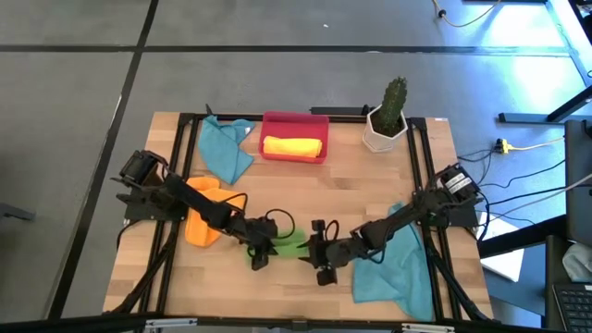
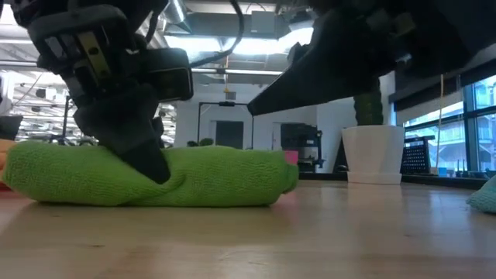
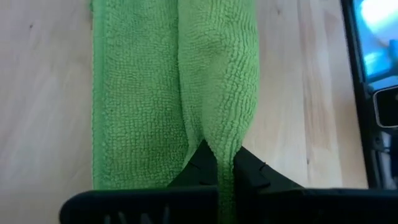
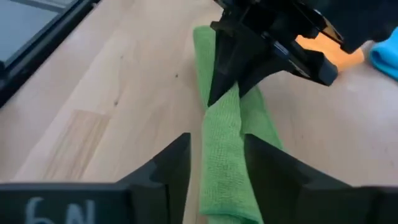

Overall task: Roll microfiber towels into tight, uniform cylinder then place into a basket
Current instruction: Roll the green towel, then put the rolled green towel into the red bin

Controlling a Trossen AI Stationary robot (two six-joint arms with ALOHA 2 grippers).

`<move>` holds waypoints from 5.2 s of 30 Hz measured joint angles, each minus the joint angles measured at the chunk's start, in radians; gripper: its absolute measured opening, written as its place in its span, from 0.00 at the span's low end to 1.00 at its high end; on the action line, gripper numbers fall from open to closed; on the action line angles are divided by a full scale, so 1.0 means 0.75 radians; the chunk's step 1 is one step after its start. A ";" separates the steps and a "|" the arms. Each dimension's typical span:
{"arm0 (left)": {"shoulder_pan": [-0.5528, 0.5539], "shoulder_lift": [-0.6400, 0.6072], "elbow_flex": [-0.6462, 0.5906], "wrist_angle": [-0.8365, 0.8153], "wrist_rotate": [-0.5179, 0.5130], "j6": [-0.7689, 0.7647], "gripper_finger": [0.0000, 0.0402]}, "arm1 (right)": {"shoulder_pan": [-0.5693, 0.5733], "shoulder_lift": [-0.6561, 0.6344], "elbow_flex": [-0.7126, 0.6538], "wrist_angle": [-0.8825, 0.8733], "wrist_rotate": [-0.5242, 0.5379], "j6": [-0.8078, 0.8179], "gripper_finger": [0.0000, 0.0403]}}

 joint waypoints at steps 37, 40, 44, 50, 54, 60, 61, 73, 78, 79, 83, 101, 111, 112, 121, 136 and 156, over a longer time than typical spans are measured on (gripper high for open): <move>0.038 -0.266 -0.047 -0.067 -0.158 0.414 0.47 | -0.248 0.188 0.013 0.001 -0.167 0.182 0.09; 0.011 -0.334 -0.045 -0.111 -0.203 0.433 0.50 | -0.248 0.188 0.013 0.000 -0.169 0.181 0.09; -0.062 -0.364 -0.045 -0.132 -0.290 0.473 0.51 | -0.248 0.188 0.013 -0.002 -0.169 0.181 0.09; -0.248 -0.320 0.038 -0.303 -0.478 0.556 0.51 | -0.250 0.188 0.013 -0.005 -0.174 0.186 0.09; -0.391 -0.257 0.190 -0.564 -0.695 0.586 0.51 | -0.271 0.188 0.012 -0.007 -0.226 0.218 0.09; -0.518 -0.047 0.410 -0.854 -0.845 0.587 0.51 | -0.282 0.187 0.011 -0.007 -0.253 0.221 0.09; -0.525 -0.005 0.447 -0.910 -0.855 0.585 0.51 | -0.282 0.187 0.011 -0.007 -0.253 0.221 0.09; -0.462 0.326 0.805 -1.507 -0.856 0.488 0.51 | -0.282 0.187 0.010 -0.009 -0.253 0.222 0.09; -0.451 0.331 0.848 -1.629 -0.825 0.401 0.52 | -0.282 0.187 0.010 -0.009 -0.253 0.222 0.09; -0.454 0.331 0.851 -1.650 -0.825 0.388 0.53 | -0.282 0.187 0.010 -0.009 -0.254 0.222 0.09; -0.458 0.331 0.852 -1.678 -0.821 0.340 0.58 | -0.282 0.188 0.010 -0.009 -0.254 0.222 0.09; -0.456 0.368 0.850 -1.726 -0.863 0.259 0.74 | -0.282 0.188 0.010 -0.008 -0.255 0.222 0.09; -0.477 0.479 0.859 -1.724 -0.859 0.245 0.71 | -0.282 0.189 0.010 -0.014 -0.261 0.226 0.09; -0.482 0.479 0.857 -1.724 -0.862 0.229 0.70 | -0.282 0.188 0.010 -0.018 -0.261 0.223 0.09; -0.516 0.483 0.854 -1.734 -0.867 0.127 0.37 | -0.282 0.188 0.011 -0.023 -0.263 0.214 0.09; -0.514 0.490 0.846 -1.707 -0.875 0.095 0.01 | -0.136 0.021 0.006 -0.120 0.027 -0.140 0.09; -0.514 0.485 0.849 -1.641 -0.877 0.094 0.00 | 0.015 0.081 0.009 -0.240 0.273 -0.586 0.68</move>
